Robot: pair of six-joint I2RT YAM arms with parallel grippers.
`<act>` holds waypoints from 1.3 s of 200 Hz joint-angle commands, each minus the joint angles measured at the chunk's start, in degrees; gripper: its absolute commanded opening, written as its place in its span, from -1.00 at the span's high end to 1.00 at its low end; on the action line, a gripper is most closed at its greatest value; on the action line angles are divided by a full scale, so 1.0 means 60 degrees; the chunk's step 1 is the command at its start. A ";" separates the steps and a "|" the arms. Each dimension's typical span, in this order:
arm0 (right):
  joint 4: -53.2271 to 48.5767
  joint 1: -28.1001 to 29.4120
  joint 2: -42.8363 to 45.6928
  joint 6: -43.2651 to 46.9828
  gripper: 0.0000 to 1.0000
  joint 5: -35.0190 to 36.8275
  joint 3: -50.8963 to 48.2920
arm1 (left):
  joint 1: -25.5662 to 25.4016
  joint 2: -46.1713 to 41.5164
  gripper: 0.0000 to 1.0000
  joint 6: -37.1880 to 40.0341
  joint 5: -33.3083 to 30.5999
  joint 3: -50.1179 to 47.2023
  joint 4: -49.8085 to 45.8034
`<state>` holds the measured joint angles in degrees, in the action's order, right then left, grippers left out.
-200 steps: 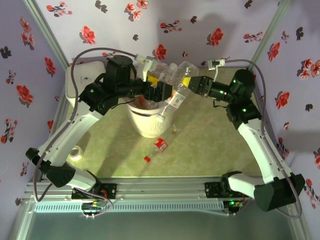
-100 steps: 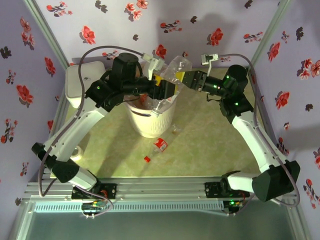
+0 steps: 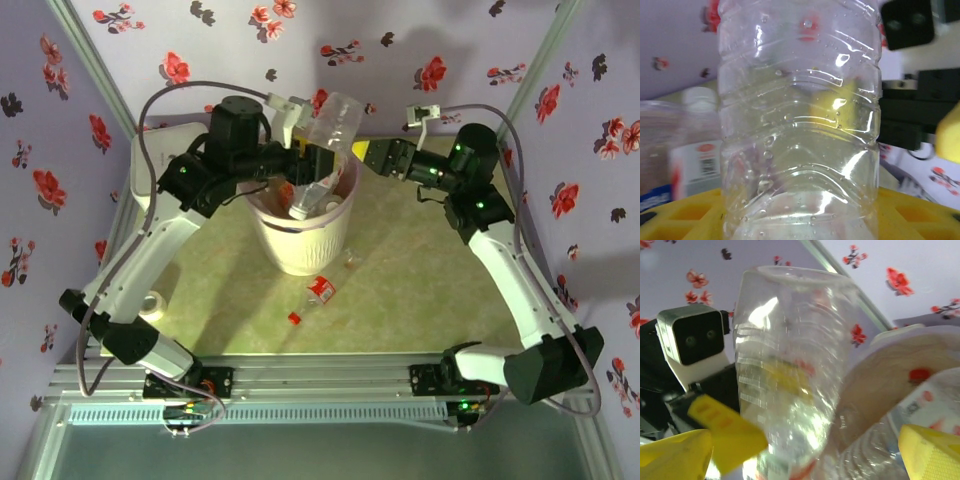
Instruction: Put the plastic bottles in the bin
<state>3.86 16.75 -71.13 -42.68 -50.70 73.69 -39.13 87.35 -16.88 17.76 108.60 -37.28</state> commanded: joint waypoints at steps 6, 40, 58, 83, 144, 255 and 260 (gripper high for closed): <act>-0.1159 -0.0553 0.0464 0.0814 -0.93 0.0552 0.0094 | 0.0507 -0.0226 -0.16 0.0813 -0.1889 0.0651 -0.0546; -0.1214 -0.0921 0.0706 0.0741 -0.92 0.0541 -0.0453 | 0.0897 0.0783 -0.11 0.1401 -0.3281 0.1244 -0.0743; -0.1322 -0.0965 0.0779 0.0783 -0.91 0.0547 -0.0612 | 0.0897 0.1164 -0.11 0.1379 -0.3341 0.1178 -0.0497; -0.1451 -0.1033 0.0852 0.0888 -0.91 0.0548 -0.0702 | 0.0897 0.1551 -0.12 0.1191 -0.3555 0.0929 -0.0259; -0.1581 -0.1067 0.0825 0.1033 -0.90 0.0569 -0.0815 | 0.0833 0.1505 -0.43 0.0746 -0.3707 0.0080 -0.0009; -0.1589 -0.1064 0.0833 0.1012 -0.90 0.0590 -0.0887 | 0.0465 0.1488 -0.15 0.1102 -0.4621 0.0438 -0.1135; -0.1630 -0.1064 0.0839 0.1054 -0.90 0.0611 -0.0885 | 0.0423 0.1410 -0.09 0.1039 -0.4690 0.0246 -0.1089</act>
<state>-5.96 10.74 -67.37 -37.82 -47.75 68.79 -34.81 97.32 -11.22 -6.74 112.33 -41.28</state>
